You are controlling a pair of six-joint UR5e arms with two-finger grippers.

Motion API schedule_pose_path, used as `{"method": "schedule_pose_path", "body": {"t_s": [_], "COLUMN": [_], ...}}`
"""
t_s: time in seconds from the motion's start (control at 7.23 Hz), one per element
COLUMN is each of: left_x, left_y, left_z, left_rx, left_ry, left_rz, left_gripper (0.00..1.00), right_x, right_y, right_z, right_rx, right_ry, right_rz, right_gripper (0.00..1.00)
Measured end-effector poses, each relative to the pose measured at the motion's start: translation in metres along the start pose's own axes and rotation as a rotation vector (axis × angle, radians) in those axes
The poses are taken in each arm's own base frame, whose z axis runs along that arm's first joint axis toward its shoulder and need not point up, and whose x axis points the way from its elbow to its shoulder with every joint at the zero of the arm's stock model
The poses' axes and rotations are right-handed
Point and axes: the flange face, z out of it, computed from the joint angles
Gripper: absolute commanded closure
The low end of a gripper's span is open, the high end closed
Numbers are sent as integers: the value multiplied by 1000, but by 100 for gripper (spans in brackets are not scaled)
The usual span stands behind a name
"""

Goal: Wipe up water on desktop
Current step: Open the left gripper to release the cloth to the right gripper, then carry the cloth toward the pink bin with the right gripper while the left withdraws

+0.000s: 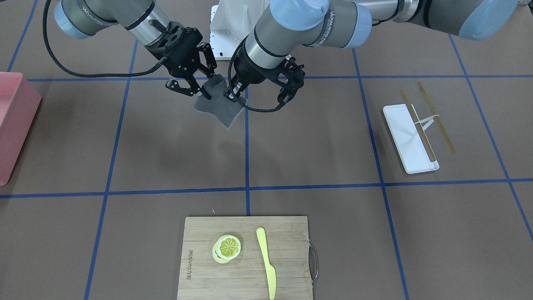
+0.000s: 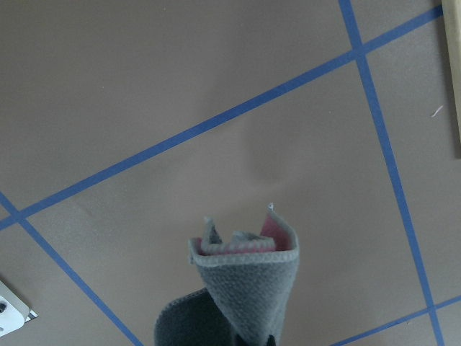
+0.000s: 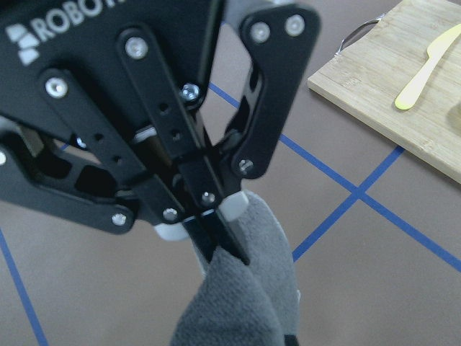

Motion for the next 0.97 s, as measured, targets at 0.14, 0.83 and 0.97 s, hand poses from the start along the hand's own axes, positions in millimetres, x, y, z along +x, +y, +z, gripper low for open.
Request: {"method": "schedule_pose_path", "body": {"t_s": [0.14,0.83,0.97], "left_x": [0,-3,-3], "left_y": [0,-16,-33], "left_z": [0,-9,-15], "left_rx": [0,61,80], "left_ry": [0,70,81], "left_rz": [0,53,50], "left_gripper": [100,2,2], "right_x": [-1,0,4], "right_y": [0,-1,-1], "right_z": [-1,-3,-6], "right_rx": [2,5,3], "right_ry": [-2,-3,-1], "right_rz": [31,89,93], "right_gripper": [100,100,100]}}
